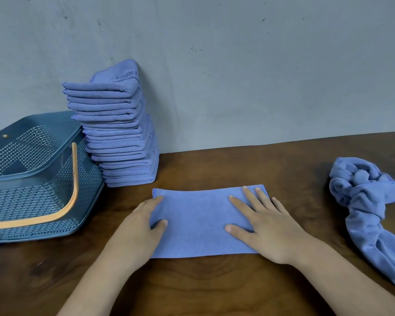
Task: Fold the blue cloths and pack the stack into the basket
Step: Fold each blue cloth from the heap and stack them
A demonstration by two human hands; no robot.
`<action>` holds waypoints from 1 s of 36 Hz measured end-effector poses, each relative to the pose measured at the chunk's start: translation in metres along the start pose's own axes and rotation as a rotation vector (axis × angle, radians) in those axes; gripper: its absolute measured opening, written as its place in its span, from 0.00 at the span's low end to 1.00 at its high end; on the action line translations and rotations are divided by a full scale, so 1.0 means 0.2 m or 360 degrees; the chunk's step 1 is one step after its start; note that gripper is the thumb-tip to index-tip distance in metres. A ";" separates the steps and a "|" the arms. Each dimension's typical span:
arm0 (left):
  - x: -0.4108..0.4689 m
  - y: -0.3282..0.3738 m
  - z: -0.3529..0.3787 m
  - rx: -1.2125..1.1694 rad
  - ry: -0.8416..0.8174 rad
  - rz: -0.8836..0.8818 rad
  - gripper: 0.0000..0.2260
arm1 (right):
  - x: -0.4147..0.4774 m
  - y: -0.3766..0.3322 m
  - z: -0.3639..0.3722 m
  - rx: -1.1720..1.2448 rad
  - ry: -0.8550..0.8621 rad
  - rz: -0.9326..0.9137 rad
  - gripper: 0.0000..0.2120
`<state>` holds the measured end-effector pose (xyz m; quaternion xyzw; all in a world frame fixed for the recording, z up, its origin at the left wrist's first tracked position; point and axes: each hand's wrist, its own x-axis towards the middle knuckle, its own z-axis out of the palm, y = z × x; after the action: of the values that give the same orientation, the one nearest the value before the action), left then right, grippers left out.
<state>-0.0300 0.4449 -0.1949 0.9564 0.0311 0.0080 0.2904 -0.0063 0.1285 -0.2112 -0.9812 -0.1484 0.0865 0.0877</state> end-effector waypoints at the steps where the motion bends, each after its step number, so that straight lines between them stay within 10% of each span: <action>1: 0.00 -0.01 0.00 0.0034 0.0001 0.0003 0.29 | 0.00 0.00 0.00 0.0000 -0.0007 -0.0001 0.39; 9: 0.00 0.02 -0.02 0.0422 0.0174 -0.0116 0.29 | 0.00 0.00 -0.01 -0.0006 -0.0034 -0.0002 0.39; 13: 0.01 0.16 0.06 0.0538 0.0457 0.0328 0.25 | 0.01 0.00 0.00 -0.0019 -0.0031 0.0003 0.39; 20: 0.12 0.35 0.31 0.0685 -0.0354 0.0596 0.32 | 0.00 -0.01 -0.01 -0.0020 -0.0054 0.0013 0.46; 36: 0.16 0.09 0.10 0.0769 -0.0385 0.0224 0.40 | 0.00 0.06 -0.04 0.0093 -0.0042 0.0045 0.55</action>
<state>0.0029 0.4213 -0.2019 0.9917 -0.0691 -0.0937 0.0542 -0.0017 0.1168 -0.2053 -0.9790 -0.1332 0.1051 0.1132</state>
